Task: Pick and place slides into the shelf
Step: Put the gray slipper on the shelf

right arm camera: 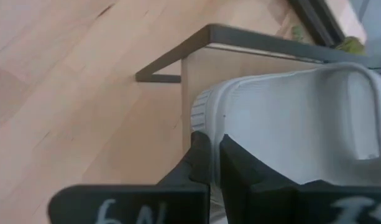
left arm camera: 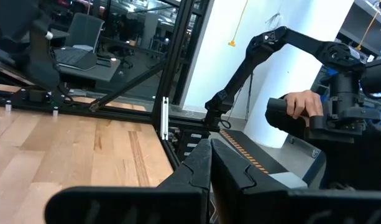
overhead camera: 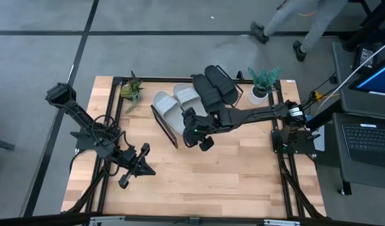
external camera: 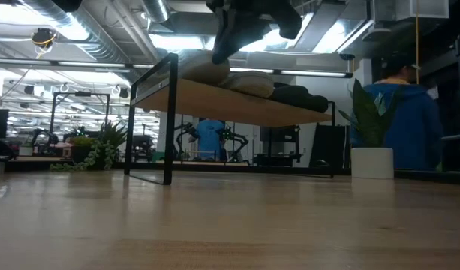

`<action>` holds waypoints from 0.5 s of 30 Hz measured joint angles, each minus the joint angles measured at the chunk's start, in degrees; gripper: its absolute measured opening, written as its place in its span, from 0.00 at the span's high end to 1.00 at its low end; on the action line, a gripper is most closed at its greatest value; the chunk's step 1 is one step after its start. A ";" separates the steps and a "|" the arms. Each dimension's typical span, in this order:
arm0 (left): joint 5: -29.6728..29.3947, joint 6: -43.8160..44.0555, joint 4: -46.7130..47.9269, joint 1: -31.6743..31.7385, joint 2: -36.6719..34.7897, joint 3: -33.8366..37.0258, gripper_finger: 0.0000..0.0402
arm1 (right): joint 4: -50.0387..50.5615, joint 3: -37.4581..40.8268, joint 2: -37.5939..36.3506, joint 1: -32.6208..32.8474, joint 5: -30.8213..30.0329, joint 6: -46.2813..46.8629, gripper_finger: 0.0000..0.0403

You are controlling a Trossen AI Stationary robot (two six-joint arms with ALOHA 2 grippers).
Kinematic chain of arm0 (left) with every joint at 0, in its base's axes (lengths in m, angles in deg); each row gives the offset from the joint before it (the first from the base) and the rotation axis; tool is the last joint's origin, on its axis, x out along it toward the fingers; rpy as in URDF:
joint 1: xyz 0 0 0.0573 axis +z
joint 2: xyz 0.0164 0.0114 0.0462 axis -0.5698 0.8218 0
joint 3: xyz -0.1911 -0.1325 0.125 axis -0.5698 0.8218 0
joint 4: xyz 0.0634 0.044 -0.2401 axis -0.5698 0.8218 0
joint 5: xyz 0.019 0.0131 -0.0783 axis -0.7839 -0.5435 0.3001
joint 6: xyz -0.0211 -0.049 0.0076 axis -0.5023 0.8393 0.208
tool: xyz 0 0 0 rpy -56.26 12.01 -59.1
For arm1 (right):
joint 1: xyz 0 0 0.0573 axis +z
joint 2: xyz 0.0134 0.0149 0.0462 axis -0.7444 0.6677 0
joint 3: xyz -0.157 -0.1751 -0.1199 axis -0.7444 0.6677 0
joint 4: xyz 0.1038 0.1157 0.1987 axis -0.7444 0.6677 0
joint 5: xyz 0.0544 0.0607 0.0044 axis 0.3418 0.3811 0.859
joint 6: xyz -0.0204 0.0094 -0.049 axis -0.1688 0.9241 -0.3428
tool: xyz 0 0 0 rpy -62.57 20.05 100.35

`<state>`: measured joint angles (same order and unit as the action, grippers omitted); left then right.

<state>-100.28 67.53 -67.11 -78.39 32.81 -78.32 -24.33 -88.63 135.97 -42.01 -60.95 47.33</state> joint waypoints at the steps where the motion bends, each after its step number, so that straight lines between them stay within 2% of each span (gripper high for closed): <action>1: 0.00 0.00 0.00 0.02 0.00 0.00 1.00 | 0.11 0.00 0.12 0.01 0.35 0.00 0.96; 5: 0.01 0.01 0.04 0.00 0.00 -0.02 1.00 | 0.19 -0.02 0.37 -0.01 1.85 0.03 0.95; 15: 0.02 0.04 0.05 0.00 0.00 0.00 1.00 | -0.37 -0.04 0.55 0.01 2.14 4.12 0.66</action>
<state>-100.26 67.57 -67.06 -78.39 32.81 -78.32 -24.69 -88.67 136.52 -42.00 -58.81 51.45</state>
